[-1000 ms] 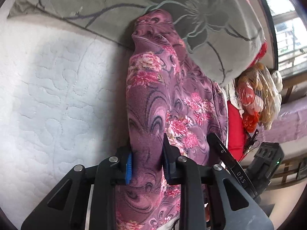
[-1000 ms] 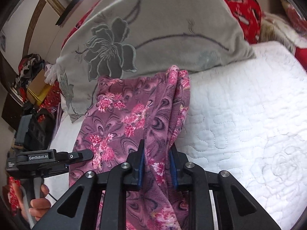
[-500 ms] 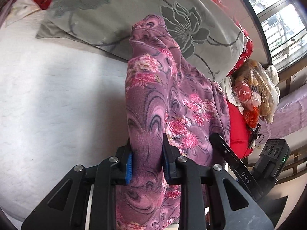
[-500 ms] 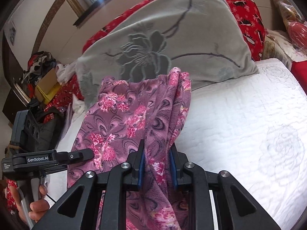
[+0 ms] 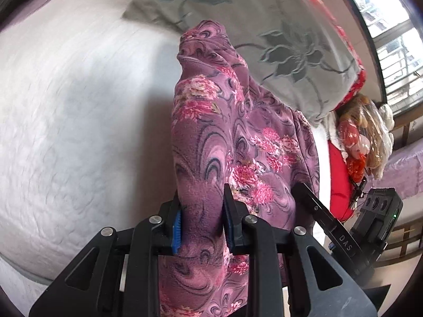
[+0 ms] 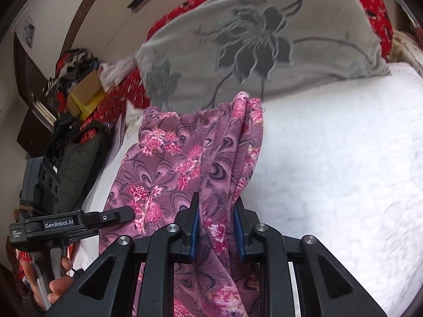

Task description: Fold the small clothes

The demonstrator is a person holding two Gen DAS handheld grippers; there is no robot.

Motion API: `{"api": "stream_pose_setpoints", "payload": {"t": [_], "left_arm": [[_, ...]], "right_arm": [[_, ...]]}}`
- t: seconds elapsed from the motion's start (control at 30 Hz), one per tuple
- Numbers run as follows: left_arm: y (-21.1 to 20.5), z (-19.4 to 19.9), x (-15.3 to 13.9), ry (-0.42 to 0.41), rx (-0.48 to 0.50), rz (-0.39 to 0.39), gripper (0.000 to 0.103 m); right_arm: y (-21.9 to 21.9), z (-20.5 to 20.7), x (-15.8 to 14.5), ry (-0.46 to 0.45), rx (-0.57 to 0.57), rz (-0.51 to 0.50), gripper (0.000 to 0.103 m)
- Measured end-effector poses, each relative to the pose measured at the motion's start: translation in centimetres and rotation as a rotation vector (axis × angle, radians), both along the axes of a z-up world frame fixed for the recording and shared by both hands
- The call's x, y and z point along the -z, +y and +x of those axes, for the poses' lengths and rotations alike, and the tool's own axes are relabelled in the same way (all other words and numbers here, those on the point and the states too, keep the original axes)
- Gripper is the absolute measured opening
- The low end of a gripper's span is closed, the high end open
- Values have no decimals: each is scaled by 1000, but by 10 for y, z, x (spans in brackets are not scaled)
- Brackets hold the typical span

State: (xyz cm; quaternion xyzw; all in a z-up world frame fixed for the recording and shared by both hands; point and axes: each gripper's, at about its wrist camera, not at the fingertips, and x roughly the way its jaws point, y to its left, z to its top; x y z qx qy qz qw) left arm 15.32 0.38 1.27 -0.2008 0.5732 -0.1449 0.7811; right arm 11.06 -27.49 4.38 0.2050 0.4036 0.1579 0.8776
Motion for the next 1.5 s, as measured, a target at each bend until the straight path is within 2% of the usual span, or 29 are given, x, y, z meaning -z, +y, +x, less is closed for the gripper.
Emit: {"api": "stream_pose_setpoints", "payload": {"t": [0.07,0.13,0.17,0.23,0.33,0.4,0.5,0.63,0.73,0.8,0.87,0.93,0.97,1.03,1.1,1.17,1.2,1.23,1.37,1.43,1.5], "left_arm": [[5,-1,18,38,-20,28,23],[10,-1,32,69,-50,36,39],[13,-1,35,73,-60,19,41],[20,-5,32,77,-71,-16,41],[22,-12,11,-1,-49,5,39],[13,-13,-10,-91,-28,36,40],[-11,0,-22,-152,24,87,44],[-35,30,-3,-148,72,163,46],[-43,48,21,-120,81,212,46],[-47,54,21,-136,106,239,46],[-47,56,14,-121,124,249,46],[-42,47,-2,-141,139,225,46],[-39,38,-10,-168,151,224,46],[-33,13,-21,-222,182,268,48],[-28,-9,-12,-224,184,290,58],[-29,-19,7,-181,194,315,59],[-33,-21,19,-155,203,361,60],[-35,-24,27,-145,208,396,61],[-22,-40,11,-136,177,320,60],[-16,-55,11,-148,174,332,61],[-15,-67,26,-114,193,365,62]], "right_arm": [[6,-1,13,31,-8,-11,22],[10,1,32,90,5,-72,24],[8,3,41,132,19,-99,26],[-2,3,48,161,39,-90,29],[-16,-3,36,133,63,-104,33],[-20,-6,20,74,72,-129,33],[-12,-3,4,-22,26,-134,33],[6,20,5,-35,-24,-128,29],[14,40,26,14,-21,-158,27],[18,57,49,102,-19,-187,24],[13,59,44,83,-2,-175,24],[9,57,34,100,-5,-179,26],[6,52,27,94,-19,-179,30],[5,30,11,57,-124,-160,31],[9,11,9,57,-199,-175,34],[16,-9,24,91,-245,-234,37],[19,-13,36,127,-246,-291,36],[23,-17,47,158,-242,-338,41],[17,-35,29,124,-154,-295,43],[15,-52,24,94,-160,-290,44],[15,-63,37,126,-154,-361,56]]}}
